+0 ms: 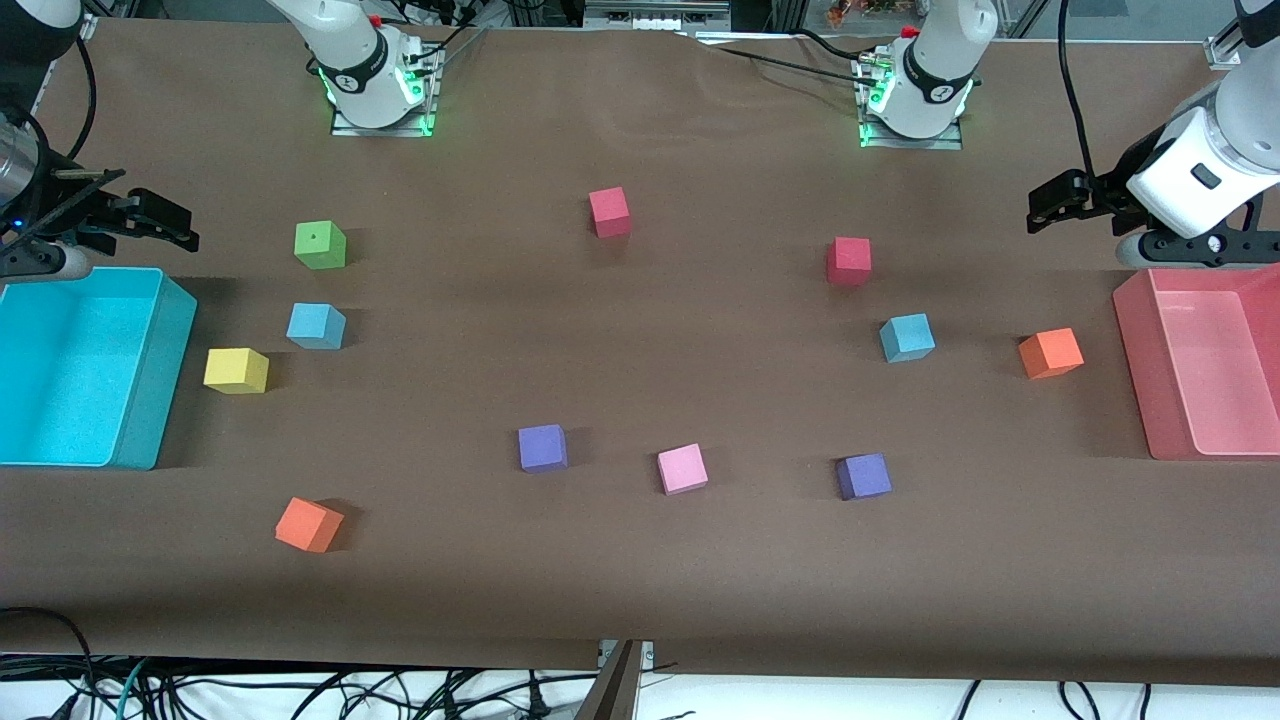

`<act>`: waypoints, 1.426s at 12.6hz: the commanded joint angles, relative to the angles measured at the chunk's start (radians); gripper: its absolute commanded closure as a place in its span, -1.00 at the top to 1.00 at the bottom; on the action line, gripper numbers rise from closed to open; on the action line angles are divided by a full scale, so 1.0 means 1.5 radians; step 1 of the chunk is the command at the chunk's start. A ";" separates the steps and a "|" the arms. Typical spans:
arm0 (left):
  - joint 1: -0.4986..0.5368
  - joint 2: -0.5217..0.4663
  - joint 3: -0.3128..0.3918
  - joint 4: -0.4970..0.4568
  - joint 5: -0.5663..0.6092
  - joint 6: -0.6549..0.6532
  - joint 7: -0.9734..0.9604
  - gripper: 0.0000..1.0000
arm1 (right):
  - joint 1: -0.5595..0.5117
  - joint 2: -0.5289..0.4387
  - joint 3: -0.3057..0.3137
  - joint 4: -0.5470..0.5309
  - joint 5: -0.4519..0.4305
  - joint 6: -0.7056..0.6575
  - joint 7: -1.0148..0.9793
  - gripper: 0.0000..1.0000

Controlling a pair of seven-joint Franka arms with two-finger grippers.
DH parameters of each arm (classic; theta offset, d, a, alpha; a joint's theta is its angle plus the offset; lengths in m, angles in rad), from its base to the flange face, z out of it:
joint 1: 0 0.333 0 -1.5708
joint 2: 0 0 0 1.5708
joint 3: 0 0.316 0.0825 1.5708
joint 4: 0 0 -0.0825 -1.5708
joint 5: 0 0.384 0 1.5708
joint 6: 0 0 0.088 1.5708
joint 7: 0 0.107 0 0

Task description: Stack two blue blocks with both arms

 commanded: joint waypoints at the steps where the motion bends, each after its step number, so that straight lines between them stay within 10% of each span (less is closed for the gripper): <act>1: 0.002 -0.008 0.000 -0.004 -0.011 -0.004 0.012 1.00 | -0.011 0.001 0.008 -0.015 -0.001 0.004 -0.004 0.99; 18: 0.003 -0.011 0.000 -0.010 0.001 -0.003 0.012 1.00 | -0.015 0.092 0.007 -0.432 -0.004 0.586 0.041 0.98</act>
